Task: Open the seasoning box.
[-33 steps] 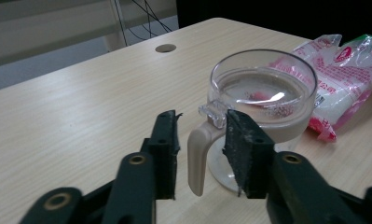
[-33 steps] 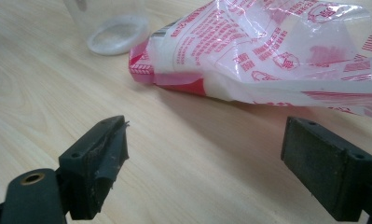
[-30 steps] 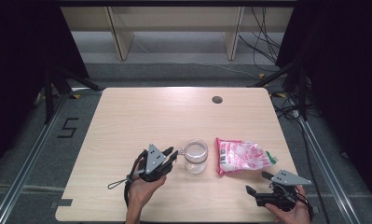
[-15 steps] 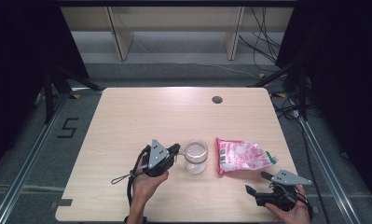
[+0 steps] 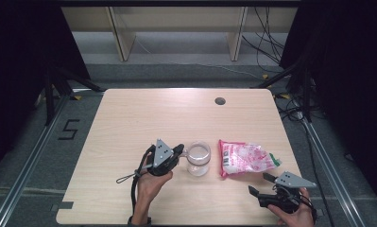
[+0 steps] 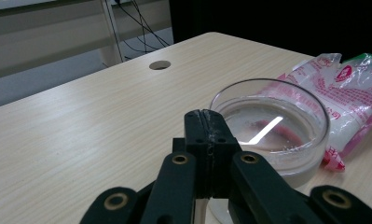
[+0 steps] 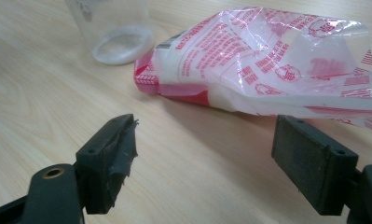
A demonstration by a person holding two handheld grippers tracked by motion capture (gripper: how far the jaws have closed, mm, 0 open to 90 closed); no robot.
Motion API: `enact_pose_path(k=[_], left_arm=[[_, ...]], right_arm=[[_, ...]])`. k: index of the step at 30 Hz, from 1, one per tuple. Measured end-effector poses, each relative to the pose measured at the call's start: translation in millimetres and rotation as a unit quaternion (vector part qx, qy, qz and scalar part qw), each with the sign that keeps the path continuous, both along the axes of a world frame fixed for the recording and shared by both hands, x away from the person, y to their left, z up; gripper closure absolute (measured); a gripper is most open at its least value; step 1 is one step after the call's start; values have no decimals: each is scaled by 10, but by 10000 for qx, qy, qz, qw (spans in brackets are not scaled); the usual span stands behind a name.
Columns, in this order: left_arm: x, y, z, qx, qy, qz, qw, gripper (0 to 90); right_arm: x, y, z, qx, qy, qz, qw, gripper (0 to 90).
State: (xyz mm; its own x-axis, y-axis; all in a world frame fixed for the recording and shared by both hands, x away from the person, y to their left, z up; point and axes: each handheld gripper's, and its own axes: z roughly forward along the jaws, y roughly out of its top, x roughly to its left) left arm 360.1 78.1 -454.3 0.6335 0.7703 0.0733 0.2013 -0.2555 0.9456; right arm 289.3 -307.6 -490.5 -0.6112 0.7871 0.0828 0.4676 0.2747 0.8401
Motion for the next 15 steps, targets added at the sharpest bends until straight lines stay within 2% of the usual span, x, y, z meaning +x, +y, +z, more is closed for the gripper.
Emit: enact_pose_path(k=[2, 3, 4, 5, 6, 8, 9, 12, 13, 15], left_arm=[[10, 2, -12, -13, 36, -22, 10000, 886], [9, -3, -16, -39, 63, -32, 10000, 886], [8, -8, -15, -25, 56, -41, 10000, 883], [6, -10, -10, -7, 57, -44, 10000, 883], [5, -12, -8, -17, 81, -41, 10000, 881], [13, -2, -8, -6, 65, -64, 10000, 879], [6, -6, -13, -72, 116, -20, 9999, 879], [9, -2, -13, -75, 137, -25, 9999, 872], [10, -2, -11, -73, 152, -26, 9999, 872], [15, -1, -12, -80, 150, -27, 9999, 871]], right_arm=[[3, 8, 4, -24, -6, 14, 10000, 239], [-20, 25, 18, -25, 105, -25, 9999, 245], [-6, 16, 19, -109, -41, 47, 9999, 247], [-5, 19, 22, -88, -61, 38, 9999, 247], [-31, 41, 34, -16, 38, -26, 10000, 249], [-27, 52, 38, 21, -53, -5, 10000, 261], [-11, 50, 38, -25, -149, 85, 9999, 268], [-41, 78, 58, 105, -63, 34, 9999, 306], [-30, 72, 63, 49, -159, 103, 9998, 316], [-34, 92, 77, 155, -170, 123, 9997, 330]])
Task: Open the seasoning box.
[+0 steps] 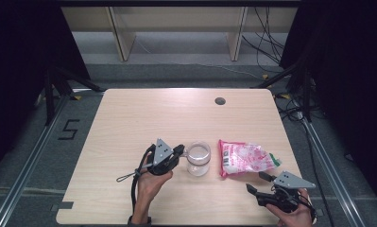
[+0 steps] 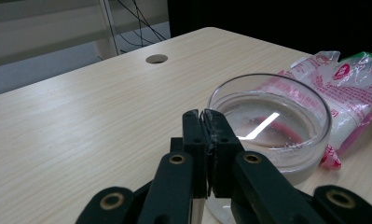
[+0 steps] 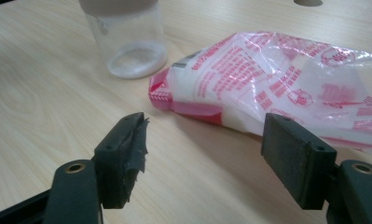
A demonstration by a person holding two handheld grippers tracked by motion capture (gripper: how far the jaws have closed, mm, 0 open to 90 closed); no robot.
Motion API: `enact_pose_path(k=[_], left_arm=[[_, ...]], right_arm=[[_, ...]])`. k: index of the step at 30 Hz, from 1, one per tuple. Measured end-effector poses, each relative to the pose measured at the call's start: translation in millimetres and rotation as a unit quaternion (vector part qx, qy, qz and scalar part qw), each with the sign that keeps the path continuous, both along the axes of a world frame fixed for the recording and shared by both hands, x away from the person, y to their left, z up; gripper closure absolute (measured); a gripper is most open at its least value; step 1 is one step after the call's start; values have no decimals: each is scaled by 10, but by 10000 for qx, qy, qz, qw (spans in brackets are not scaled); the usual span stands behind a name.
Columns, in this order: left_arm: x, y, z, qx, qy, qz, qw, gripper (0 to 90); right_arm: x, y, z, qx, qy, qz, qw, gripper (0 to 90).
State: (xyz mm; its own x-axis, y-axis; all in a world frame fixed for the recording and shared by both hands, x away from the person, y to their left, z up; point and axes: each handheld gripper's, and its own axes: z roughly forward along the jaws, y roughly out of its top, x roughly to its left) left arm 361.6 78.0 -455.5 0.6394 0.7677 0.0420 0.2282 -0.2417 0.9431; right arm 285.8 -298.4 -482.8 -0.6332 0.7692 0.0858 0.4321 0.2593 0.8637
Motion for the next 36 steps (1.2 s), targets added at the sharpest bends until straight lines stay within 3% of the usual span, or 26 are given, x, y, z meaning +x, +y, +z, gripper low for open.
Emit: enact_pose_path(k=[3, 5, 8, 10, 11, 13, 16, 20, 21, 22, 29, 30, 31, 34, 36], left_arm=[[1, -2, 1, 2, -6, -2, 10000, 868], [-2, -4, 1, 1, 9, 4, 10000, 868], [-4, 5, 1, 19, 1, -10, 10000, 867], [-9, 6, -3, -2, -21, -7, 10000, 866], [-5, 6, -10, -60, -20, -39, 10000, 866], [-6, 9, -12, -70, -19, -43, 10000, 866], [-9, 22, -12, -55, 7, -35, 10000, 866], [-13, 17, -13, -61, 1, -26, 10000, 866], [-12, 19, -13, -59, 0, -28, 10000, 866], [-12, 19, -12, -56, 0, -31, 10000, 866], [-5, 31, -16, -70, -4, -62, 10000, 866], [-8, 28, -19, -106, 17, -48, 9999, 866], [-8, 30, -18, -56, -22, -50, 10000, 866], [-11, 24, -20, -76, -6, -39, 10000, 868], [-15, 24, -21, -55, -46, -16, 10000, 868]], right_arm=[[10, 27, 24, 47, -91, 127, 9999, 382], [19, 89, 53, 212, 19, 167, 9996, 459], [68, 135, 71, 212, -92, 238, 9995, 516], [135, 220, 112, 98, -189, 431, 9988, 591], [150, 258, 122, 67, -307, 421, 9986, 595], [161, 306, 131, 151, -203, 443, 9987, 611], [280, 428, 141, 56, -409, 611, 9973, 662], [326, 503, 149, 96, -229, 613, 9978, 683], [357, 520, 148, 91, -397, 609, 9973, 701], [363, 545, 156, 147, -328, 599, 9976, 716], [498, 671, 152, 139, -437, 847, 9954, 809], [482, 700, 153, 193, -264, 757, 9966, 823], [535, 697, 149, 114, -443, 861, 9952, 835], [570, 765, 144, 211, -319, 902, 9952, 859], [627, 786, 137, 138, -491, 956, 9941, 860]])
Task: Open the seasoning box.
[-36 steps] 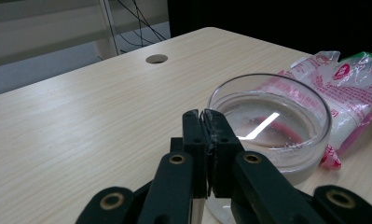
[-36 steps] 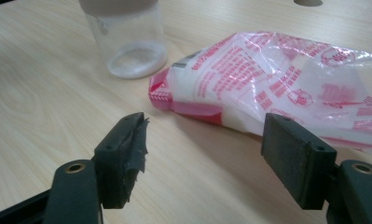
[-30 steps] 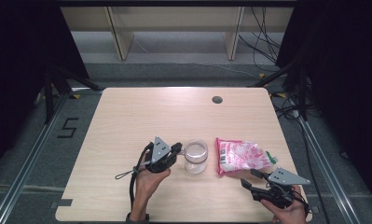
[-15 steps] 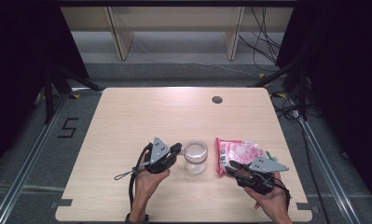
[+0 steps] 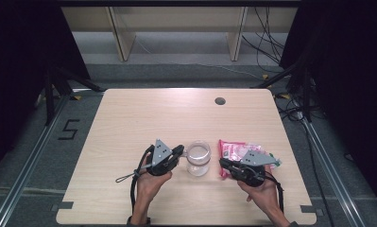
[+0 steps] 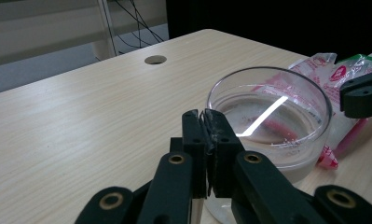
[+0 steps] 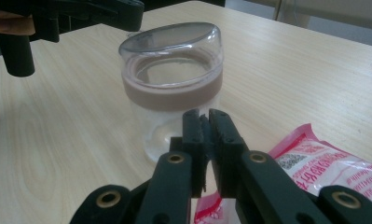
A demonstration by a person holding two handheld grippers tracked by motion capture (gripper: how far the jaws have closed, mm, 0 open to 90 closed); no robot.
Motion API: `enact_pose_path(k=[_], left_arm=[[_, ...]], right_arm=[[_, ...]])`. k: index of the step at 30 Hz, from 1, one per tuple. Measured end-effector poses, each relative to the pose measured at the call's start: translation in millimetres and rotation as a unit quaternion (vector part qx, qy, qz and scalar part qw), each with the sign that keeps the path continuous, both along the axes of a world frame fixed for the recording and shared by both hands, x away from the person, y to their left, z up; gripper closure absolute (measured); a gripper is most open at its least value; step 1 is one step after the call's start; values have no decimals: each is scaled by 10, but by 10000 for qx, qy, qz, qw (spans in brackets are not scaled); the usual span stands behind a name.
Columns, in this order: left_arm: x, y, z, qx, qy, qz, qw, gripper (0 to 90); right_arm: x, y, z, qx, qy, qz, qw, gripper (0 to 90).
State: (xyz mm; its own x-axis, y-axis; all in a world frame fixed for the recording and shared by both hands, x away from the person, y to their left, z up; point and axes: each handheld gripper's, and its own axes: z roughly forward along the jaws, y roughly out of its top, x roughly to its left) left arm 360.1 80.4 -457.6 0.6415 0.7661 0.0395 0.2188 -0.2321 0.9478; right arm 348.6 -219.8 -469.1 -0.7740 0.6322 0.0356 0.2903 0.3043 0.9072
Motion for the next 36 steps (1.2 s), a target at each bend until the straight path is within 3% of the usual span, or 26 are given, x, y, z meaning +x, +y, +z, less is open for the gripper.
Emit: enact_pose_path(k=[1, 2, 3, 4, 6, 7, 11, 13, 14, 21, 22, 23, 24, 27, 28, 29, 31, 32, 35, 36], left_arm=[[-9, -3, 5, 52, -12, -11, 10000, 869], [-18, -13, 4, 24, -6, 6, 10000, 869], [-18, -13, 4, 35, -12, 4, 10000, 869], [-17, -7, 5, 28, 21, -6, 10000, 869], [-10, 1, 0, -12, 15, -18, 10000, 869], [-12, 1, 0, -9, 19, -18, 10000, 871], [-14, -1, 0, -10, 25, -9, 10000, 871], [-15, -1, -1, -7, 15, -10, 10000, 871], [-16, 0, 0, 1, 18, -18, 10000, 871], [-12, 8, -7, -57, 36, -26, 10000, 871], [-12, 11, -8, -64, 35, -24, 10000, 871], [-10, 15, -9, -42, 6, -34, 10000, 871], [-13, 14, -12, -64, 21, -27, 10000, 871], [-8, 17, -11, -70, 18, -30, 10000, 862], [-12, 19, -13, -51, 11, -32, 10000, 861], [-13, 20, -15, -76, 23, -44, 10000, 860], [-9, 24, -20, -119, 29, -55, 9999, 840], [-13, 37, -14, -61, 24, -31, 10000, 807], [-52, 77, -13, -71, -41, -5, 10000, 737], [-73, 93, -12, -71, -66, -4, 10000, 688]], right_arm=[[-3, 19, 0, 16, 79, -107, 9999, 860], [30, 40, -2, 8, 197, -27, 9998, 873], [60, 47, -7, -41, 59, 16, 10000, 879], [60, 47, -7, -41, 59, 16, 10000, 879], [44, 89, -5, -21, 222, -50, 9997, 891], [78, 116, -8, -32, 113, 73, 9999, 899], [100, 136, -19, -20, 96, 71, 9999, 900], [122, 153, -25, 5, 182, 214, 9996, 900], [129, 166, -24, 20, 97, 165, 9998, 900], [102, 233, 21, -83, 125, 168, 9997, 900], [121, 236, 19, -110, -24, 200, 9997, 900], [119, 240, 23, -109, -14, 150, 9998, 900], [101, 254, 27, -71, 138, 140, 9998, 900], [114, 265, 33, -41, 128, 209, 9997, 900], [123, 275, 40, -82, -52, 222, 9997, 900], [119, 281, 43, -87, -46, 192, 9998, 900], [115, 284, 46, -80, -65, 128, 9999, 900], [106, 286, 73, -109, 29, 177, 9998, 900], [113, 288, 84, -71, -86, 202, 9997, 900], [100, 298, 88, -23, 34, 190, 9998, 900]])
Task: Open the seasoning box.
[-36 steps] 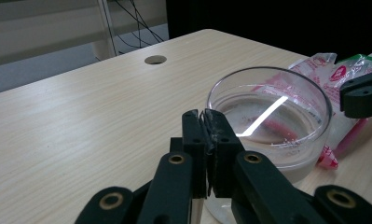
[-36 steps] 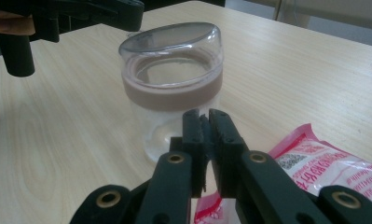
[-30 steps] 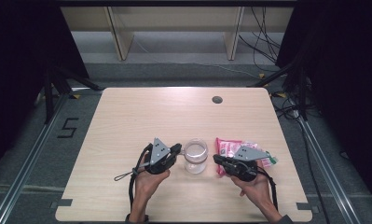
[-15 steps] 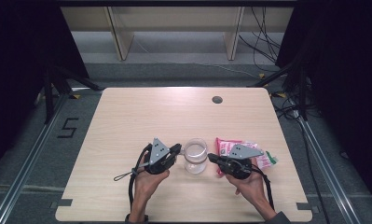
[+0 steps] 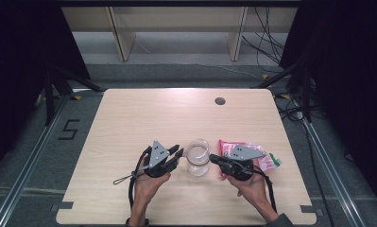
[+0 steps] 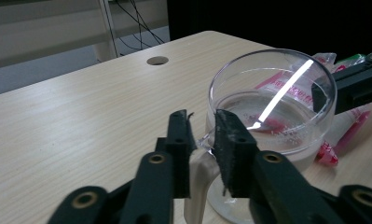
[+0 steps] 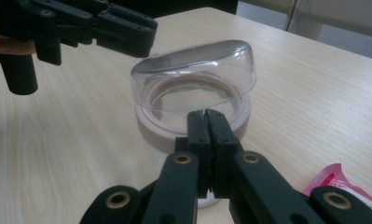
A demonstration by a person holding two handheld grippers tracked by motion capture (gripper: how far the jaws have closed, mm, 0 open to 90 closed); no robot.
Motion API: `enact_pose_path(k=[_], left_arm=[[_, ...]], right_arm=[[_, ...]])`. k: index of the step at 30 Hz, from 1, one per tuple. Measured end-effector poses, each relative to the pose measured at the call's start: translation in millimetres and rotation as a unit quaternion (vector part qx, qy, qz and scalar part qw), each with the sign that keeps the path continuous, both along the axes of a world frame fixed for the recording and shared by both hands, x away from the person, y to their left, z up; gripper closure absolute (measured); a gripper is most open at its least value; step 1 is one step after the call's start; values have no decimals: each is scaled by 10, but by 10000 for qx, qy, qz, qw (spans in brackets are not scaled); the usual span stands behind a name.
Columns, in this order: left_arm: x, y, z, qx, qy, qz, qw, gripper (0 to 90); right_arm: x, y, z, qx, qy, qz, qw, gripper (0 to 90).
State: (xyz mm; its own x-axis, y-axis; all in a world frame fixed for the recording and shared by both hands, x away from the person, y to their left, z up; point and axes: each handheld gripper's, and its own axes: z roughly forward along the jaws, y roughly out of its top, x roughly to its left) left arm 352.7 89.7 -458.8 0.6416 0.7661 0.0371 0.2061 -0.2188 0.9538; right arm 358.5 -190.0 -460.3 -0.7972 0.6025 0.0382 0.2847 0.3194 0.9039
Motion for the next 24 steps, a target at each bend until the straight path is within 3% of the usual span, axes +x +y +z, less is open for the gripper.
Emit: enact_pose_path(k=[3, 4, 6, 7, 8, 11, 14, 15, 17, 19, 24], left_arm=[[-74, 42, 1, -33, -6, -74, 10000, 563], [-96, 52, 2, -24, -4, -14, 10000, 476], [-136, 68, -7, 59, -42, -9, 10000, 462], [-164, 64, -19, 9, -1, -23, 10000, 436], [-178, 63, -33, -28, -8, -52, 10000, 373], [-204, 77, -61, 179, -50, 14, 9998, 332], [-249, 47, -124, 103, 48, 49, 9999, 303], [-256, 52, -128, 164, 42, 81, 9998, 303], [-269, 53, -158, 141, 67, 131, 9998, 287], [-292, 52, -178, 209, 90, 155, 9996, 283], [-334, 42, -213, 221, 98, 206, 9995, 278]], right_arm=[[16, -8, 12, 2, -37, 14, 10000, 900], [36, 4, 19, 72, -132, 50, 9999, 900], [33, 5, 35, 35, -161, 9, 9999, 900], [28, 15, 46, 56, -71, 21, 10000, 900], [33, 38, 68, 105, -104, 55, 9999, 897], [35, 57, 99, 94, -128, 35, 9999, 897], [64, 94, 124, 149, -310, 95, 9994, 897], [43, 103, 141, 121, -189, 7, 9997, 897], [47, 112, 169, 85, -176, 92, 9998, 897], [55, 134, 192, 122, -341, 70, 9993, 896], [50, 195, 234, 90, -328, 156, 9993, 896]])
